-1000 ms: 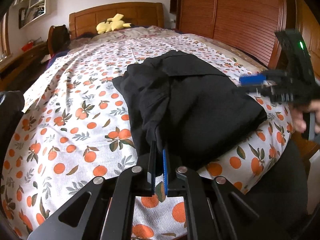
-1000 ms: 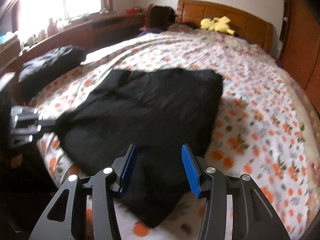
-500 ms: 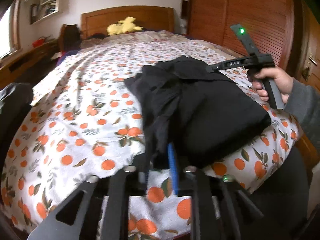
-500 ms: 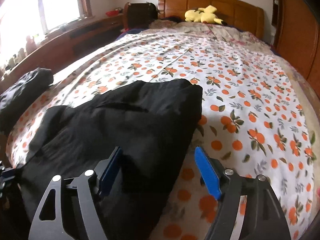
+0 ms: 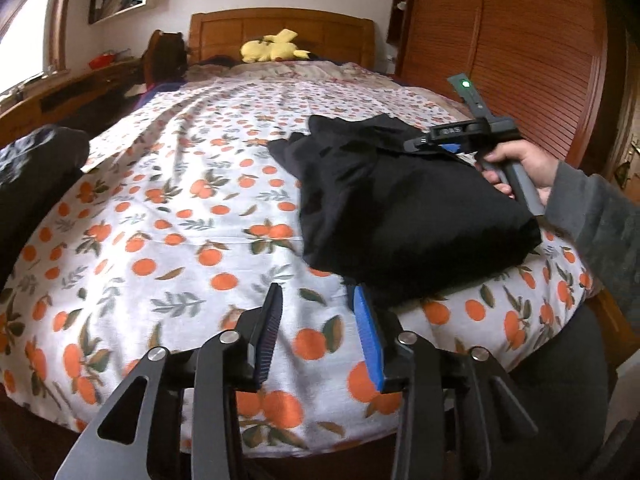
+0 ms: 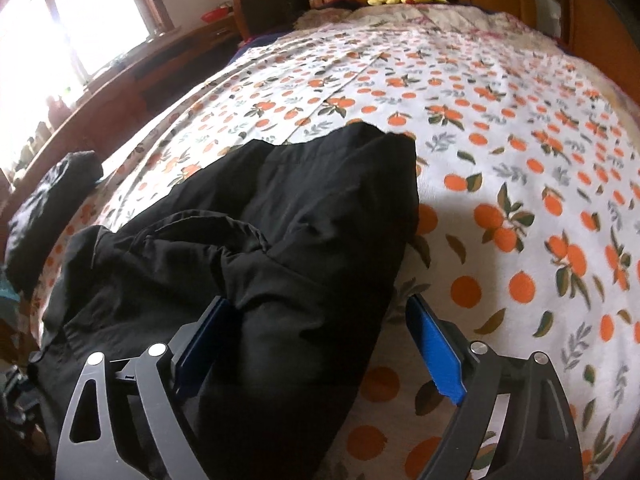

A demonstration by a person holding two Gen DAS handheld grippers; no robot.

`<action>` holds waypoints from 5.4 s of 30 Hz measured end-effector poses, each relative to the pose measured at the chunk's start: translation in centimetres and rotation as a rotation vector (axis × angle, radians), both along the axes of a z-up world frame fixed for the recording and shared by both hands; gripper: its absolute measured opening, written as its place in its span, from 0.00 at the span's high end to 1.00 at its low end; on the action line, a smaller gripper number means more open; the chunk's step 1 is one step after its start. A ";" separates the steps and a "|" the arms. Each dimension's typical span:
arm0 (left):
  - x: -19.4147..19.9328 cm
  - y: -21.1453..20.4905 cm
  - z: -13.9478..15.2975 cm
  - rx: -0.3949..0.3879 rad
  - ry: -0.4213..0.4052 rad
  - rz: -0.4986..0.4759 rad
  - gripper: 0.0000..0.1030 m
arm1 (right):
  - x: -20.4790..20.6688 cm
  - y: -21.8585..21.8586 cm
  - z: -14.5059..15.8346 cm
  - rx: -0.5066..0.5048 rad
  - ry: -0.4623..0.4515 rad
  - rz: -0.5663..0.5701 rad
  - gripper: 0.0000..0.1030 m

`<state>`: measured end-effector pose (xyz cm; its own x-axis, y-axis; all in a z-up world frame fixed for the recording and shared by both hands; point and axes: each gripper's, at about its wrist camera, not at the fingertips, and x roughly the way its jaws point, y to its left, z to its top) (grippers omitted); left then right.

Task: Fold large clothes

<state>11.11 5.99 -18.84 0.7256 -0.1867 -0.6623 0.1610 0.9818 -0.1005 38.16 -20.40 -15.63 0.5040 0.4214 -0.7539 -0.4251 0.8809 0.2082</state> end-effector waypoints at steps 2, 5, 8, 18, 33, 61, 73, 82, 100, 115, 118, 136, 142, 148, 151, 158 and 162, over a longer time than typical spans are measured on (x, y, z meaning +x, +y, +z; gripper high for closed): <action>0.2 -0.6 -0.2 -0.014 0.004 -0.019 0.56 | 0.1 0.0 -0.2 0.010 0.012 -0.001 0.18; 0.6 -1.5 -0.5 -0.021 0.012 -0.042 0.56 | 0.2 0.1 -0.4 0.007 0.014 -0.003 0.18; 1.1 -2.0 -1.0 -0.035 0.033 -0.051 0.56 | 0.1 0.3 -0.4 -0.005 0.007 -0.004 0.18; 2.4 -2.4 -2.4 -0.046 0.078 -0.044 0.55 | 0.4 0.0 -0.8 0.017 0.021 -0.002 0.18; 4.0 -2.6 -1.4 -0.074 0.063 -0.093 0.93 | -2.3 -0.3 1.9 0.105 -0.008 0.003 0.70; -0.7 15.8 10.5 0.012 -0.178 0.119 0.95 | -5.0 20.2 13.8 0.141 -0.206 0.165 0.74; -3.2 28.0 18.6 0.095 -0.298 0.284 0.95 | -5.8 34.0 20.7 0.244 -0.296 0.251 0.75; -4.8 38.4 23.3 0.210 -0.326 0.469 0.95 | -7.1 45.5 23.6 0.288 -0.297 0.323 0.75; -10.5 51.1 12.7 0.172 -0.090 0.740 0.91 | -9.7 56.8 11.9 0.030 -0.136 0.436 0.48; -12.9 44.0 18.9 0.230 -0.241 0.726 0.87 | -16.4 52.7 14.5 0.017 -0.296 0.562 0.39; -11.3 42.7 20.2 0.246 -0.245 0.698 0.87 | -17.8 52.0 14.9 0.038 -0.301 0.577 0.39; -5.9 30.2 23.3 0.254 -0.342 0.570 0.02 | -23.6 37.4 19.7 0.113 -0.464 0.468 0.22; -4.4 23.3 23.8 0.237 -0.365 0.504 0.02 | -23.6 30.9 19.7 0.106 -0.504 0.363 0.09; -3.2 16.2 21.9 0.201 -0.354 0.416 0.02 | -24.1 23.0 18.9 0.099 -0.523 0.243 0.07; -2.9 12.6 20.1 0.179 -0.334 0.373 0.02 | -24.7 20.1 18.3 0.079 -0.533 0.182 0.07; -3.4 6.2 16.5 0.131 -0.313 0.297 0.02 | -27.2 13.2 16.1 0.054 -0.555 0.050 0.07; -3.6 2.7 14.0 0.082 -0.283 0.277 0.02 | -29.1 9.9 14.3 0.040 -0.567 -0.016 0.07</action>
<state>7.48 8.74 -4.88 0.8969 0.0867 -0.4337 -0.1008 0.9949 -0.0094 9.05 -10.47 -1.29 0.8318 0.4329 -0.3474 -0.4668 0.8842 -0.0156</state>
